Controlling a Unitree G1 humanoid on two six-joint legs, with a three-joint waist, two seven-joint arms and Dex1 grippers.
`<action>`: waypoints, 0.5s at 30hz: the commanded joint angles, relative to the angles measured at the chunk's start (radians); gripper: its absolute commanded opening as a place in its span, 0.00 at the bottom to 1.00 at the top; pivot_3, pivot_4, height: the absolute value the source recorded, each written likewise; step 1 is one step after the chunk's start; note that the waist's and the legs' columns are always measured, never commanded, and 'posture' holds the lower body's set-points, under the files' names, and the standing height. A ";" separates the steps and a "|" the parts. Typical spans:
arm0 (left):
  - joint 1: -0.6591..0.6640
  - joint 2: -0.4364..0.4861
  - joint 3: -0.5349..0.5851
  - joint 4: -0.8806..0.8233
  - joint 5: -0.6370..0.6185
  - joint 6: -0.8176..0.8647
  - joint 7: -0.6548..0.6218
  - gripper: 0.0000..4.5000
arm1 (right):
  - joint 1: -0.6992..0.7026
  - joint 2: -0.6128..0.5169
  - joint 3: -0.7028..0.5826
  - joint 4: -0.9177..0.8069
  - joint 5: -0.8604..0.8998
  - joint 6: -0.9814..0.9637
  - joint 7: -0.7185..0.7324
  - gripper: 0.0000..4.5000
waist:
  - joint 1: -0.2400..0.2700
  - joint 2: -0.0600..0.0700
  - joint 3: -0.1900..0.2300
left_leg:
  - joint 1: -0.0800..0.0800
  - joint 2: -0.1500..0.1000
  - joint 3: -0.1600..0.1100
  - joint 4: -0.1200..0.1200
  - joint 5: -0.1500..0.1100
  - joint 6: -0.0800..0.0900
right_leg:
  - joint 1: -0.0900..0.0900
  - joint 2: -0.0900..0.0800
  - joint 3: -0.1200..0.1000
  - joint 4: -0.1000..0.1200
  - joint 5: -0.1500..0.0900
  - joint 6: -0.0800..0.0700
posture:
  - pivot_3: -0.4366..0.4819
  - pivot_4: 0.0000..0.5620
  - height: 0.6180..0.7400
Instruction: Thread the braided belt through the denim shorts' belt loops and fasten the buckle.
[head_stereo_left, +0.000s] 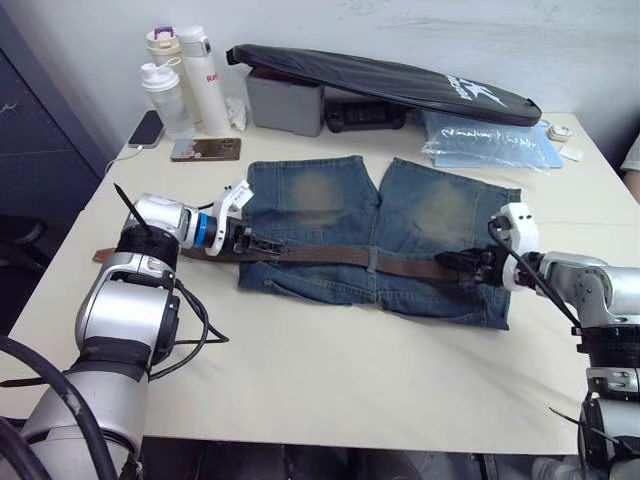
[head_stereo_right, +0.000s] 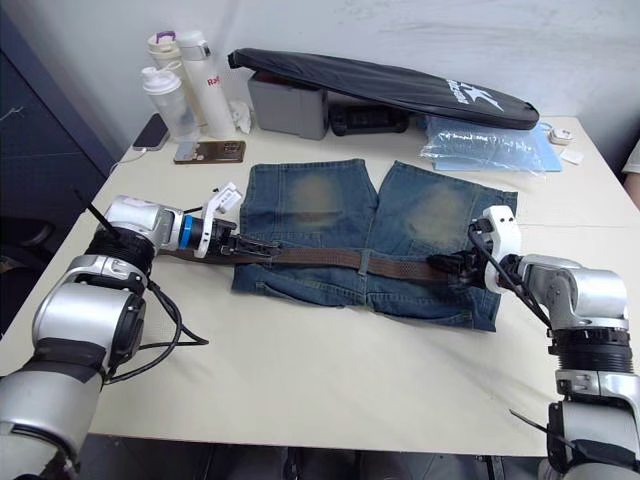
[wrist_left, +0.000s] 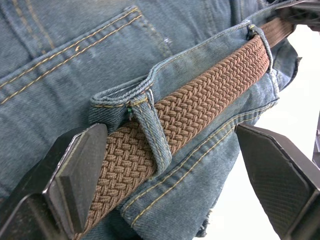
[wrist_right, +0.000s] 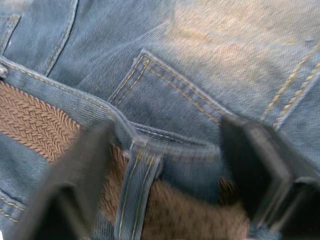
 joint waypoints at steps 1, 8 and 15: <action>-0.019 0.015 -0.005 -0.012 0.016 -0.018 -0.025 1.00 | 0.056 -0.028 -0.003 -0.073 0.014 0.038 0.041 0.37 | 0.001 0.000 0.000 | 0.000 0.000 0.000 0.000 0.000 0.000 | 0.000 0.000 0.000 0.000 0.000 0.000 | 0.48 0.27 1.00; 0.001 0.031 -0.015 -0.039 0.018 -0.034 -0.081 0.88 | 0.103 -0.041 -0.029 -0.221 0.016 -0.020 0.056 0.01 | 0.000 0.000 0.000 | 0.000 0.000 0.000 0.000 0.000 0.000 | 0.000 0.000 0.000 0.000 0.000 0.000 | 0.48 0.27 1.00; 0.026 0.049 -0.005 -0.084 0.000 -0.094 -0.143 0.34 | 0.216 -0.092 -0.026 -0.410 -0.008 -0.118 0.096 0.01 | 0.000 0.000 0.000 | 0.000 0.000 0.000 0.000 -0.001 -0.001 | 0.000 0.001 0.000 0.000 0.000 0.000 | 0.48 0.27 1.00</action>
